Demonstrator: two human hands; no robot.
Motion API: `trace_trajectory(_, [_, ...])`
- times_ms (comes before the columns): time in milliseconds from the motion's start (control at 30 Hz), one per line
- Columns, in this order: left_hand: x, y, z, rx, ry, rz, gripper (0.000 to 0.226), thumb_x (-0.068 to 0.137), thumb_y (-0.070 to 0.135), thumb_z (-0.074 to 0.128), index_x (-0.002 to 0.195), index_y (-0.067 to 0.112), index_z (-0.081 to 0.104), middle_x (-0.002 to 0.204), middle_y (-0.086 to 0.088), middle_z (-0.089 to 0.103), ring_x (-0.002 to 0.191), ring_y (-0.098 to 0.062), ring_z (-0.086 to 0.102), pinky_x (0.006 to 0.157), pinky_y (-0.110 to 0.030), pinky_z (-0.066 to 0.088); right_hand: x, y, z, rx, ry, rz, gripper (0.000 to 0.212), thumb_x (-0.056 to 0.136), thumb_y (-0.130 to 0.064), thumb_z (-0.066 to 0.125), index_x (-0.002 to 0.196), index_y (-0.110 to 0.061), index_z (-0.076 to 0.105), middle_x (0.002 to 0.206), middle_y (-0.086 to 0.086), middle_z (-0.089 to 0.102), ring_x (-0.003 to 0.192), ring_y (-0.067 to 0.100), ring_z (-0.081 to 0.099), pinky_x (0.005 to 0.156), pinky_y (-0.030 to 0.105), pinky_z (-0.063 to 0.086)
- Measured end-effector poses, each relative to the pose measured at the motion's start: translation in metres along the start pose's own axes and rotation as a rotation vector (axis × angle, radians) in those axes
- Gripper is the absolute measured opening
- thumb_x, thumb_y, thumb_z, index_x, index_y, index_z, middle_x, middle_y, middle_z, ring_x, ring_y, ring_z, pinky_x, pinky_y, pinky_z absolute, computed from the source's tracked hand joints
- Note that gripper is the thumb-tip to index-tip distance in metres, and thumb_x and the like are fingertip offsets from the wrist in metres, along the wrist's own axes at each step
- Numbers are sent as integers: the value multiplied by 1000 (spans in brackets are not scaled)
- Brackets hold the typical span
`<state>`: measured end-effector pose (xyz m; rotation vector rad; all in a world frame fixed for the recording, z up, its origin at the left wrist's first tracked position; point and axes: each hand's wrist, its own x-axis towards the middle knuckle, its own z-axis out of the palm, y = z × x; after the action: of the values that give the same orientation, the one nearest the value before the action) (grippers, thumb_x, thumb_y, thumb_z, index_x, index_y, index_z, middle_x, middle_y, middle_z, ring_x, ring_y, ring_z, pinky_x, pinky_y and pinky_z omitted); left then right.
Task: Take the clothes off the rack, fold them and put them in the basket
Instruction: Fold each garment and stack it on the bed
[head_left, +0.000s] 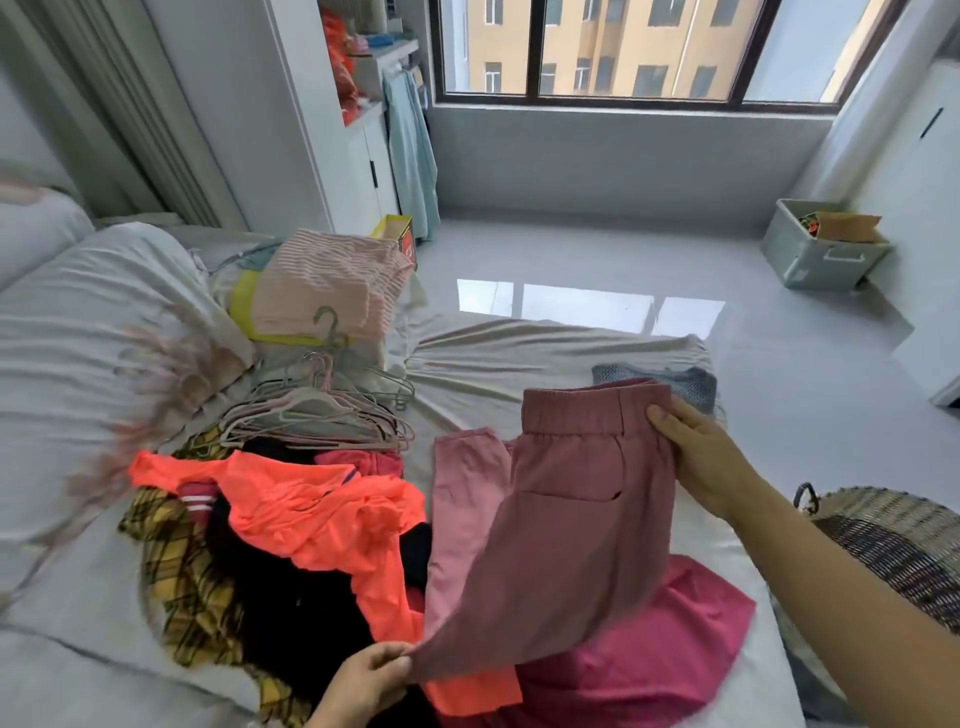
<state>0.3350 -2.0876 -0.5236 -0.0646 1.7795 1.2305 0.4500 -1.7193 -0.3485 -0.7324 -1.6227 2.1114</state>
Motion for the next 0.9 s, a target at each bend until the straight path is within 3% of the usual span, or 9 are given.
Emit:
trace_trajectory(133, [34, 13, 0, -62, 123, -15, 15, 89, -5, 54, 99, -9, 63, 80, -17, 68, 70, -18, 62, 56, -22, 52, 89, 11, 19, -31, -15, 65, 39, 83, -30, 66, 118, -13, 60, 102, -1, 71, 93, 16, 64, 72, 21, 54])
trace_trajectory(267, [79, 35, 3, -111, 326, -4, 35, 91, 0, 53, 126, -3, 50, 119, -22, 55, 108, -31, 54, 86, -39, 44, 163, 66, 12, -677, 51, 178, 53, 96, -23, 51, 141, -1, 34, 140, 13, 45, 127, 27, 44, 101, 33, 35])
trace_trajectory(333, [98, 37, 10, -65, 388, -1, 49, 91, 2, 54, 137, -1, 38, 137, -19, 44, 127, -32, 43, 102, -44, 34, 165, 116, 4, -963, -47, 329, 50, 96, -20, 50, 138, 3, 38, 142, 18, 42, 126, 27, 44, 97, 29, 34])
trace_trajectory(433, [113, 30, 34, 157, 388, -22, 56, 87, 4, 62, 136, -4, 37, 140, -18, 43, 130, -29, 42, 107, -36, 31, 131, 192, -8, -1098, -260, 558, 38, 95, -19, 49, 128, 0, 48, 132, 14, 51, 117, 22, 50, 77, 24, 35])
trace_trajectory(500, [118, 24, 53, 353, 340, 19, 57, 87, 13, 63, 136, -1, 39, 140, -15, 43, 130, -25, 42, 106, -30, 30, 106, 232, -13, -1120, -353, 641, 33, 96, -22, 45, 124, -5, 50, 128, 13, 51, 126, 24, 46, 81, 23, 36])
trace_trajectory(567, [123, 25, 64, 582, 357, 75, 57, 88, 23, 62, 135, 1, 39, 140, -13, 42, 132, -24, 39, 107, -26, 27, 86, 257, -16, -1089, -344, 705, 43, 98, -25, 42, 135, -3, 41, 142, 12, 43, 134, 22, 39, 98, 22, 33])
trace_trajectory(633, [133, 33, 71, 715, 375, 133, 56, 89, 29, 61, 134, 3, 40, 137, -12, 43, 130, -24, 39, 106, -25, 27, 75, 271, -18, -1055, -317, 723, 47, 98, -27, 44, 137, -3, 39, 144, 13, 42, 133, 21, 40, 101, 22, 32])
trace_trajectory(733, [157, 51, 76, 783, 321, 151, 55, 90, 27, 59, 135, 4, 38, 140, -11, 39, 132, -24, 35, 108, -27, 25, 74, 283, -25, -989, -253, 761, 51, 96, -29, 49, 138, -1, 38, 144, 14, 42, 133, 21, 41, 103, 24, 31])
trace_trajectory(900, [223, 80, 70, 685, 307, 66, 59, 86, 24, 65, 132, -2, 40, 136, -17, 43, 128, -29, 40, 103, -30, 28, 106, 290, -38, -809, 76, 747, 52, 91, -23, 59, 133, 2, 43, 134, 19, 49, 124, 29, 48, 99, 34, 38])
